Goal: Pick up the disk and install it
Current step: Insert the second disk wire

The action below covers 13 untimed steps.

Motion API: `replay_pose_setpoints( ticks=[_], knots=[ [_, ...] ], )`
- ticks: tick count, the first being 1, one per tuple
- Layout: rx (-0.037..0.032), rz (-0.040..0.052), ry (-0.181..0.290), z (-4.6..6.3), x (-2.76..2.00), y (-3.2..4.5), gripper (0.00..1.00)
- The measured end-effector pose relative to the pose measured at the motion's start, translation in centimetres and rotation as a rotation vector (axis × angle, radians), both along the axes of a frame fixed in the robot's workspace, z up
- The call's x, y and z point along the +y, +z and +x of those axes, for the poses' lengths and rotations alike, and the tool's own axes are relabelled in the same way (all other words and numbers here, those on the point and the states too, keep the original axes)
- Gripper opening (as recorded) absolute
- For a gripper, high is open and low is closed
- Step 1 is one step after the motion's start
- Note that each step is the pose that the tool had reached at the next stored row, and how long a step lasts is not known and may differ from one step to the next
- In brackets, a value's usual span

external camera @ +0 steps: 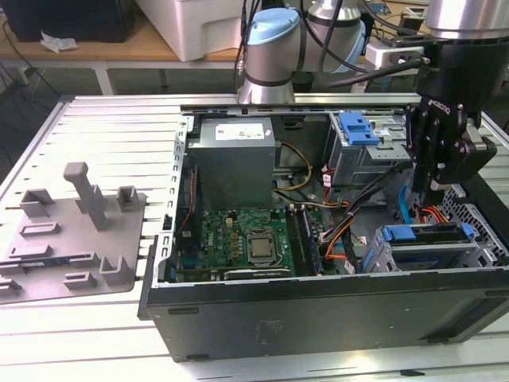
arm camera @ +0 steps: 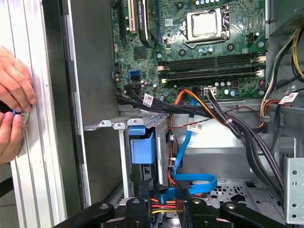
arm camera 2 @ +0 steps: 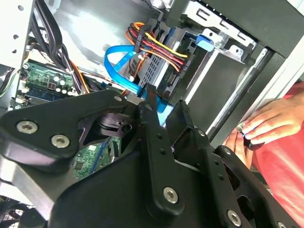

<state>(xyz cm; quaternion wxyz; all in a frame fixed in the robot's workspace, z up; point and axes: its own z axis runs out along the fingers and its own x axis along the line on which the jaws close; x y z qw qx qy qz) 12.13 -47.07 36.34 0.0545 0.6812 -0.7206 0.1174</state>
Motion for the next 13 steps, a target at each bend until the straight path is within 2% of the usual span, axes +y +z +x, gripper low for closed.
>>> replay_pose_setpoints(
  ticks=[2, 3, 4, 8, 13],
  knots=[
    [0.0000, 0.0021, 0.000, 0.00, -0.16, 0.00, 0.36],
    [0.0000, 0.0032, -0.001, 0.01, -0.26, 0.00, 0.22],
    [0.0000, 0.0038, -0.001, 0.01, -0.36, 0.00, 0.16],
    [0.0000, 0.0054, -0.001, 0.01, -0.59, 0.00, 0.16],
    [0.0000, 0.0057, -0.002, 0.01, -0.61, 0.00, 0.16]
  ],
)
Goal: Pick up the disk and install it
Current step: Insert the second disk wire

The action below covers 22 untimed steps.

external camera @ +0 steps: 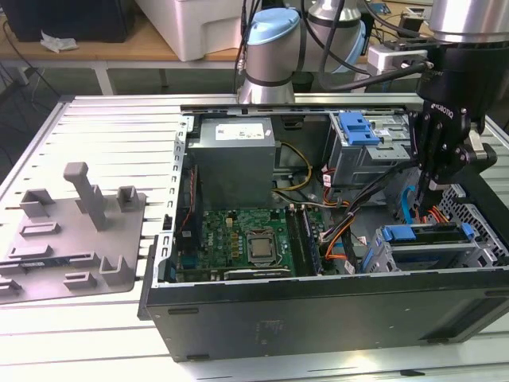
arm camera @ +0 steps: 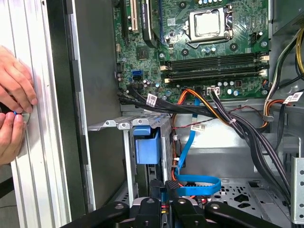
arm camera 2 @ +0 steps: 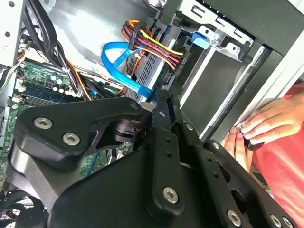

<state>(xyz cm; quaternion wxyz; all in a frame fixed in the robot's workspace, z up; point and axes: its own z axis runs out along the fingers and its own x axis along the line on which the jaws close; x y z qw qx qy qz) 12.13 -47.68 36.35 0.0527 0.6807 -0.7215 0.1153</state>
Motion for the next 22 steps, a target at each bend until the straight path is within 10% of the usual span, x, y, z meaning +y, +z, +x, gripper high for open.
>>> replay_pose_setpoints(
  ticks=[13, 22],
  knots=[
    [-0.0003, 0.0015, 0.000, 0.00, -0.01, 0.01, 0.30],
    [-0.0121, 0.0636, 0.000, -0.01, -0.14, 0.23, 0.30]
  ],
)
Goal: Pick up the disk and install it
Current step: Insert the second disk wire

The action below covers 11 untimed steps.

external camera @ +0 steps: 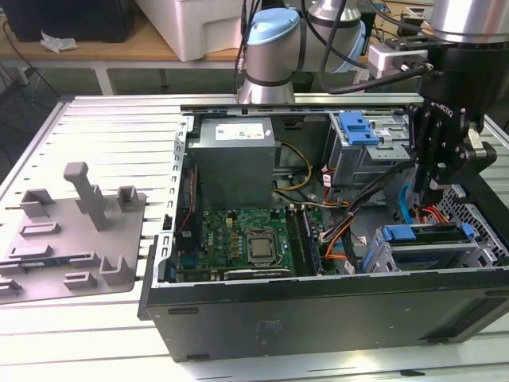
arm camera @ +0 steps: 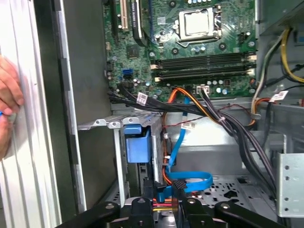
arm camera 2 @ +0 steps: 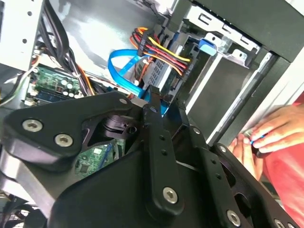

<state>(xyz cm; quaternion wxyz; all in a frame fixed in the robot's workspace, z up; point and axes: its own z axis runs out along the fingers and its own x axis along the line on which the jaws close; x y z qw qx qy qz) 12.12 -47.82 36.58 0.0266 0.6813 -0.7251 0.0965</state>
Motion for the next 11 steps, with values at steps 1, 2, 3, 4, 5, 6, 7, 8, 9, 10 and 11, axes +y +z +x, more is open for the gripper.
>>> replay_pose_setpoints(
  ticks=[1, 2, 3, 4, 5, 6, 7, 8, 9, 10, 11],
  knots=[
    [-0.0018, 0.0082, 0.000, 0.00, -0.04, 0.03, 0.30],
    [-0.0035, 0.0164, 0.000, -0.01, -0.09, 0.04, 0.30],
    [-0.0050, 0.0233, 0.000, -0.01, -0.14, 0.04, 0.30],
    [-0.0058, 0.0271, 0.000, -0.02, -0.18, 0.04, 0.30],
    [-0.0067, 0.0297, 0.000, -0.04, -0.21, 0.05, 0.30],
    [-0.0075, 0.0314, 0.000, -0.06, -0.24, 0.05, 0.30],
    [-0.0081, 0.0318, 0.000, -0.10, -0.24, 0.05, 0.30],
    [-0.0082, 0.0319, 0.000, -0.16, -0.24, 0.05, 0.30],
    [-0.0084, 0.0318, 0.000, -0.27, -0.25, 0.05, 0.30],
    [-0.0084, 0.0305, 0.000, -0.36, -0.24, 0.04, 0.30],
    [-0.0084, 0.0289, 0.000, -0.40, -0.25, 0.05, 0.30]
  ],
)
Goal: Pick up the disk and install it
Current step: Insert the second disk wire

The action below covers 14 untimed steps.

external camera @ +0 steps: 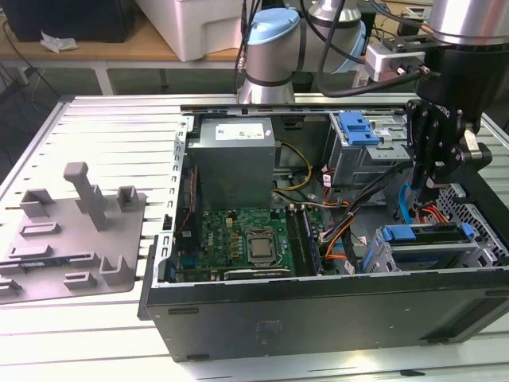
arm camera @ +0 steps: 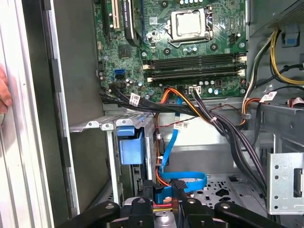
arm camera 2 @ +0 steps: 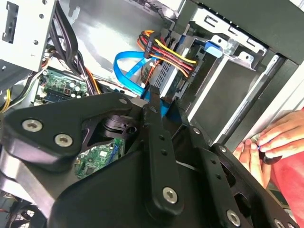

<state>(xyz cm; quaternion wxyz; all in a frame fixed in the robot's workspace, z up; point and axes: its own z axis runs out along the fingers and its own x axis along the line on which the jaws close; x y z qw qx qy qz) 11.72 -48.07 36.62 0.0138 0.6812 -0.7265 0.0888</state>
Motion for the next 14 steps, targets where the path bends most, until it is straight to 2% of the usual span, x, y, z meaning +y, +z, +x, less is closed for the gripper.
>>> replay_pose_setpoints(
  ticks=[3, 10, 14],
  knots=[
    [0.0000, -0.0047, 0.000, -0.19, 0.00, -0.03, 0.30],
    [-0.0001, -0.0049, 0.000, -0.23, -0.02, -0.11, 0.30],
    [0.0000, -0.0050, 0.000, -0.23, -0.18, -0.11, 0.30]
  ],
)
